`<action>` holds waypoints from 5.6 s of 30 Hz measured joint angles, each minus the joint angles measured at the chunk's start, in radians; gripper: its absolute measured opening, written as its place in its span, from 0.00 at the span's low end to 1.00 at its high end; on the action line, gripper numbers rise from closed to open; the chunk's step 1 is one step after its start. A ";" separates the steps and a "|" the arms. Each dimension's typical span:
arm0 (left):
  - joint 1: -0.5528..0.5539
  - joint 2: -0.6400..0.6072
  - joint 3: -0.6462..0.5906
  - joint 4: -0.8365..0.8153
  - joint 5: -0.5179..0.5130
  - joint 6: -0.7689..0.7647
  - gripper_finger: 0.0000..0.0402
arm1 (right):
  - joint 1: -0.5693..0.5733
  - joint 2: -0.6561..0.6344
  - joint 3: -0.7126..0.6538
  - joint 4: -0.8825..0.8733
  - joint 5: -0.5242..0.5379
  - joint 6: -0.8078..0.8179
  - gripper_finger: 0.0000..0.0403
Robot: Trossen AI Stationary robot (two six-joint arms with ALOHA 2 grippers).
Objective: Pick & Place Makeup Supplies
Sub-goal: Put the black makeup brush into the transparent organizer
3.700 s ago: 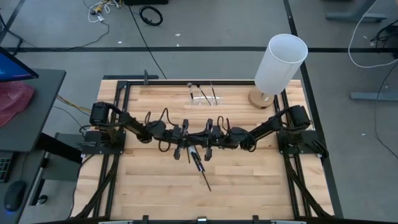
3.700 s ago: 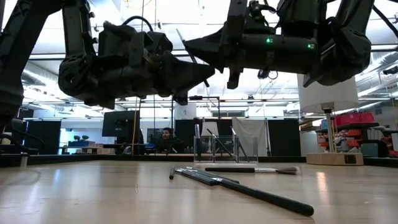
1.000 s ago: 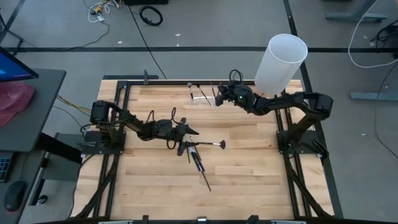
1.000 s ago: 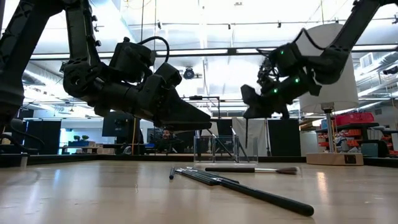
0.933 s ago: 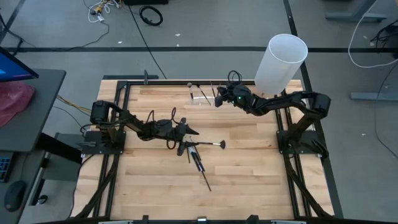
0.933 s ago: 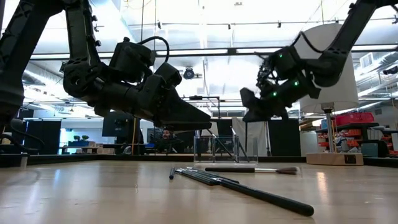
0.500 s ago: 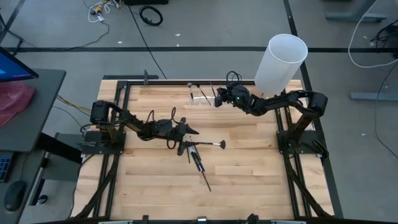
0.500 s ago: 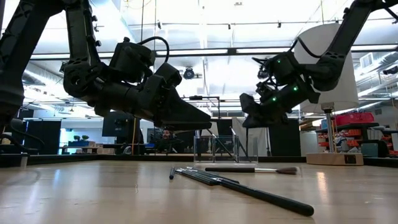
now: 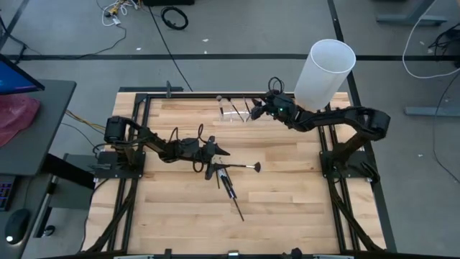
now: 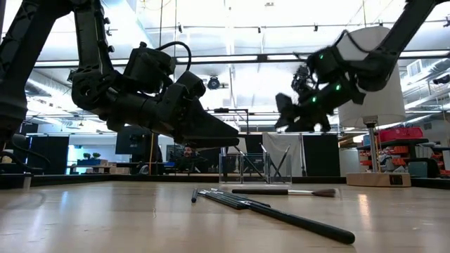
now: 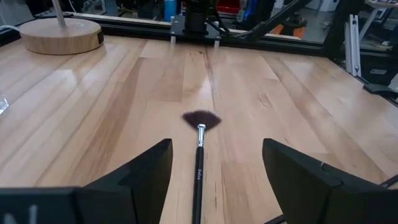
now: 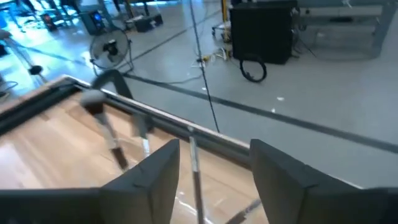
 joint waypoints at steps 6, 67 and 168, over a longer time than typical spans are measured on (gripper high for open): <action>0.000 0.000 0.000 0.000 0.000 0.002 0.63 | 0.066 -0.174 0.001 -0.108 0.002 -0.024 0.45; 0.194 0.263 -0.008 0.334 0.223 -0.121 0.05 | 0.900 -0.211 -0.410 0.352 0.192 0.226 0.20; 0.278 -0.181 0.013 0.055 -0.033 0.142 0.06 | 0.641 -0.082 0.255 -0.661 0.354 0.113 0.23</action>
